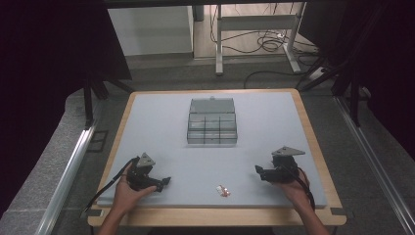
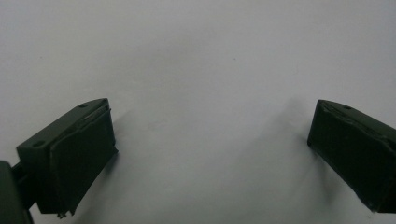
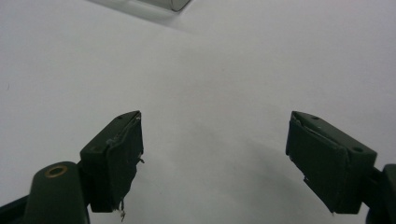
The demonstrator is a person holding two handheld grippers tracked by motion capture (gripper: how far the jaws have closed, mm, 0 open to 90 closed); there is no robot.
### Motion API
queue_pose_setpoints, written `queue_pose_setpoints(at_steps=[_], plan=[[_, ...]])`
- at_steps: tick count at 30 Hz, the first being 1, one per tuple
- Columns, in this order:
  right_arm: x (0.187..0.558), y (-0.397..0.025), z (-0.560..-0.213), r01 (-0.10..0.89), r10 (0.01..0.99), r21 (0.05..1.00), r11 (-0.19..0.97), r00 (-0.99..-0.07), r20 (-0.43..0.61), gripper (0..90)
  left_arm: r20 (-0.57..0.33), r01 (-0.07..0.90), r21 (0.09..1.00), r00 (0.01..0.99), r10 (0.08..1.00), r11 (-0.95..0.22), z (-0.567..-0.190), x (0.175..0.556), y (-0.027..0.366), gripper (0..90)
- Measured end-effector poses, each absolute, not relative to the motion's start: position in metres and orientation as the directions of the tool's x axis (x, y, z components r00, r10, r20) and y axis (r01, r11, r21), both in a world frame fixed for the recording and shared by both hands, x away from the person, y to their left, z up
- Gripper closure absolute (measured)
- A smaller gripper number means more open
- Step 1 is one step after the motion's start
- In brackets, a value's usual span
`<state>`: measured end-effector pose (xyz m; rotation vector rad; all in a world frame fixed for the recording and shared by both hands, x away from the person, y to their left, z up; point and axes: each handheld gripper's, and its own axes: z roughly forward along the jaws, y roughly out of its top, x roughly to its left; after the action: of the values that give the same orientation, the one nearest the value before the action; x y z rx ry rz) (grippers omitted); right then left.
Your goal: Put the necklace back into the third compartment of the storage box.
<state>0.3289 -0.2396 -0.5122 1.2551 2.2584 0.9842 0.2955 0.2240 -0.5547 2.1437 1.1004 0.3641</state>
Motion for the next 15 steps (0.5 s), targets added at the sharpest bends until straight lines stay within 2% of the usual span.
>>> queue_pose_setpoints(at_steps=[10, 15], plan=[[0.327, -0.243, -0.504, 0.586, 0.844, 0.735, 0.341, -0.535, 0.035, 19.2, -0.061, 0.603, 0.689, 0.601, 0.797, -0.402, -0.555, 0.295, 0.224, 0.5], [0.325, -0.244, -0.498, 0.573, 0.835, 0.739, 0.354, -0.549, 0.026, 24.9, -0.061, 0.603, 0.69, 0.599, 0.798, -0.4, -0.555, 0.295, 0.224, 0.5]])
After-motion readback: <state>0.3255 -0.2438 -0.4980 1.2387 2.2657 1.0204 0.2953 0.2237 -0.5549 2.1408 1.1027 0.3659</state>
